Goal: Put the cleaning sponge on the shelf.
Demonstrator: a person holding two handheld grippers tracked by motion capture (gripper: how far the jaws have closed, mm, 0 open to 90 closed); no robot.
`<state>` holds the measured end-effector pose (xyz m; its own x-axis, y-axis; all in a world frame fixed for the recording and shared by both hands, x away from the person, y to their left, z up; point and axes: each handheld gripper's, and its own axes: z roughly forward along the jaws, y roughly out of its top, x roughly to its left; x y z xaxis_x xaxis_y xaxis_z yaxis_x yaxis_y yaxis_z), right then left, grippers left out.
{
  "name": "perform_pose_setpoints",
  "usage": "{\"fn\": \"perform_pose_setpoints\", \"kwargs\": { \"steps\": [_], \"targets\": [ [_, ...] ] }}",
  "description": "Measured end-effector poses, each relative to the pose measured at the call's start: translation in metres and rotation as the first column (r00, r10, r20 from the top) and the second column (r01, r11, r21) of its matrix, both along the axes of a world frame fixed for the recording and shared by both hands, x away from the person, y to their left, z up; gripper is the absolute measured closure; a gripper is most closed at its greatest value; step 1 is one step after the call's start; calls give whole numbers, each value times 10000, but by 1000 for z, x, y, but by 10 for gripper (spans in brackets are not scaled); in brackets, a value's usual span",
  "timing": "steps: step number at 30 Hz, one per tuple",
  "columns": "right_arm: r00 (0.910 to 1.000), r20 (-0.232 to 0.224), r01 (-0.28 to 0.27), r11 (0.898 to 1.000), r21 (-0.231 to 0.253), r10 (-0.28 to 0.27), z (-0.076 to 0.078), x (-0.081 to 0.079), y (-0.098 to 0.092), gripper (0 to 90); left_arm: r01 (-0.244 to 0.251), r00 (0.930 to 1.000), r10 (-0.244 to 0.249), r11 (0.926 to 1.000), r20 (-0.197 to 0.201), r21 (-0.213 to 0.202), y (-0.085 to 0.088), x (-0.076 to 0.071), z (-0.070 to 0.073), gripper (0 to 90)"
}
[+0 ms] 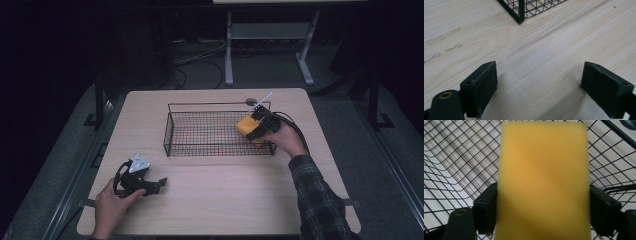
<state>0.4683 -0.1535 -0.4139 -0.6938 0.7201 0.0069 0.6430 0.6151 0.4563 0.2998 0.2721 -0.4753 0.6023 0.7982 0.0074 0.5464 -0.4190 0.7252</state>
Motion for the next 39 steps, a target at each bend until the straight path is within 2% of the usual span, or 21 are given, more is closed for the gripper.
{"fn": "perform_pose_setpoints", "kwargs": {
  "steps": [11,14,19,22,27,33,36,37,38,39],
  "targets": [
    [9999,88,111,9997,213,-113,4,-2,-2,157,2,10000,-2,10000,-2,-2,0,0,0,128],
    [9997,232,78,9987,509,-89,15,-11,-8,157,-2,10000,2,10000,-2,3,0,0,0,128],
    [9987,507,62,9974,718,-98,26,-21,-17,157,-1,10000,1,10000,0,8,0,0,0,128],
    [9968,779,99,9957,916,-171,38,-33,-27,156,2,10000,-2,10000,1,15,0,0,0,128],
    [9937,1064,243,9933,1133,-364,45,-51,-39,148,-4,10000,4,10000,2,8,0,0,0,128],
    [9902,1258,449,9905,1301,-614,42,-71,-53,143,2,10000,-2,10000,-2,8,0,0,0,128],
    [9872,1415,529,9879,1460,-738,39,-88,-64,143,-2,10000,2,10000,-1,10,0,0,0,128],
    [9872,1415,529,9879,1460,-738,39,-88,-64,143,0,10000,0,10000,0,4,0,0,0,128],
    [9865,1445,552,9877,1465,-765,36,-97,-68,140,0,10000,0,10000,1,6,0,0,0,128],
    [9865,1445,552,9877,1465,-765,36,-97,-68,140,5,10000,-5,10000,1,18,0,0,0,128]
  ]
}}
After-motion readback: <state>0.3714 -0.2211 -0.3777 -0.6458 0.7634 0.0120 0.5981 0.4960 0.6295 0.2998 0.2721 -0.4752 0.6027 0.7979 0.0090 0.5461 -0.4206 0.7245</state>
